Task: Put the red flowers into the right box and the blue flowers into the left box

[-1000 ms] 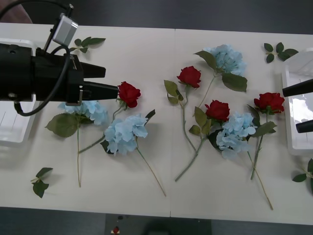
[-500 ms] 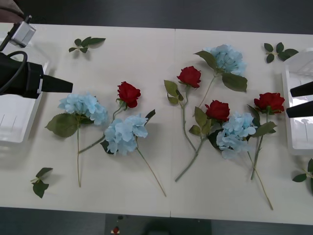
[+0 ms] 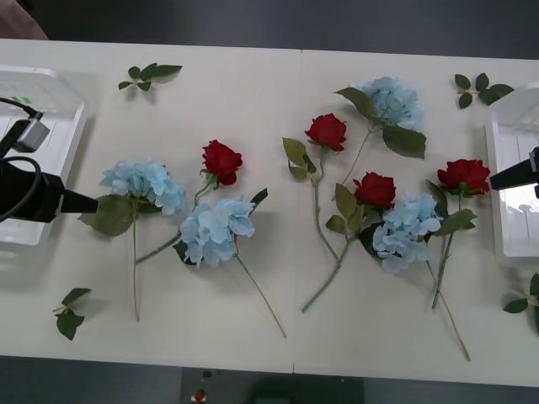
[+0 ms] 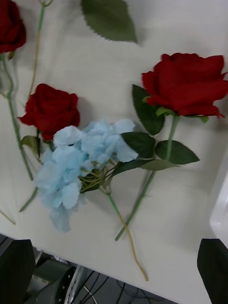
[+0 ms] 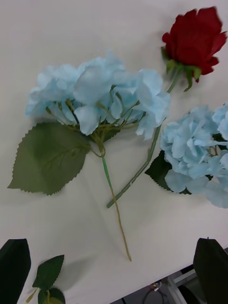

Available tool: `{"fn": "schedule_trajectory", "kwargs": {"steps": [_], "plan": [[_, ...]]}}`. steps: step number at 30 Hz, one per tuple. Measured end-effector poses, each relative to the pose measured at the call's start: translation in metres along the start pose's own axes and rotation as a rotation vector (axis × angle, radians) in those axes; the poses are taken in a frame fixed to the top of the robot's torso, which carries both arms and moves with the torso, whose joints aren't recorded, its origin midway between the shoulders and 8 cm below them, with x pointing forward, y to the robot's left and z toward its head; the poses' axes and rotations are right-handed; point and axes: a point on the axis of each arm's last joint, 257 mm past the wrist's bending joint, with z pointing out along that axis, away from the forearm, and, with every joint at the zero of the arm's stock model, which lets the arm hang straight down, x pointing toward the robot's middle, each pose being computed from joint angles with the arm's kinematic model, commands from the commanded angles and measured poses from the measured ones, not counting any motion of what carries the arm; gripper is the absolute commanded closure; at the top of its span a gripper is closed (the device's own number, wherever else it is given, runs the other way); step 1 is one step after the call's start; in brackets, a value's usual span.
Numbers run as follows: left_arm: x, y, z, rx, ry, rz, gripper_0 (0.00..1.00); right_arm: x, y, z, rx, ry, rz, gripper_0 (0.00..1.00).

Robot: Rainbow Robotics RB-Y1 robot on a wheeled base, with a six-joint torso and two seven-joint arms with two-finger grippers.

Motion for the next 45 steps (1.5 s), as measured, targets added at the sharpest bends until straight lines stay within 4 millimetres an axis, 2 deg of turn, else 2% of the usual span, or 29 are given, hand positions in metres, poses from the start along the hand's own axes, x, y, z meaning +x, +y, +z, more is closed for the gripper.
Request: {"fn": "schedule_trajectory", "kwargs": {"steps": [3,7,10,16,21,26,30,36,45], "plan": [[0.013,0.007,0.015,-0.046,0.029,-0.057,0.0,-0.007,-0.015,0.008,0.073,-0.026,0.094,0.0],[0.016,0.006,0.031,-0.074,0.041,-0.074,0.0,-0.016,-0.026,0.017,0.136,-0.065,0.209,0.0],[0.016,0.009,0.041,-0.1,0.047,-0.062,0.0,-0.026,-0.037,0.025,0.194,-0.11,0.213,0.0],[0.011,0.015,0.062,-0.132,0.059,-0.099,0.0,-0.031,-0.049,0.043,0.273,-0.104,0.271,0.0],[0.008,0.019,0.078,-0.143,0.073,-0.113,0.0,-0.045,-0.053,0.055,0.277,-0.108,0.286,0.0],[0.002,0.017,0.096,-0.139,0.073,-0.115,0.0,-0.051,-0.058,0.071,0.303,-0.112,0.271,0.0],[0.006,0.017,0.108,-0.15,0.086,-0.099,0.0,-0.05,-0.059,0.087,0.314,-0.115,0.244,0.0],[0.017,0.016,0.122,-0.181,0.108,-0.05,0.0,-0.042,-0.071,0.108,0.356,-0.107,0.215,0.0],[0.025,0.012,0.131,-0.184,0.115,-0.028,0.0,-0.04,-0.089,0.112,0.386,-0.118,0.243,0.0]]}}
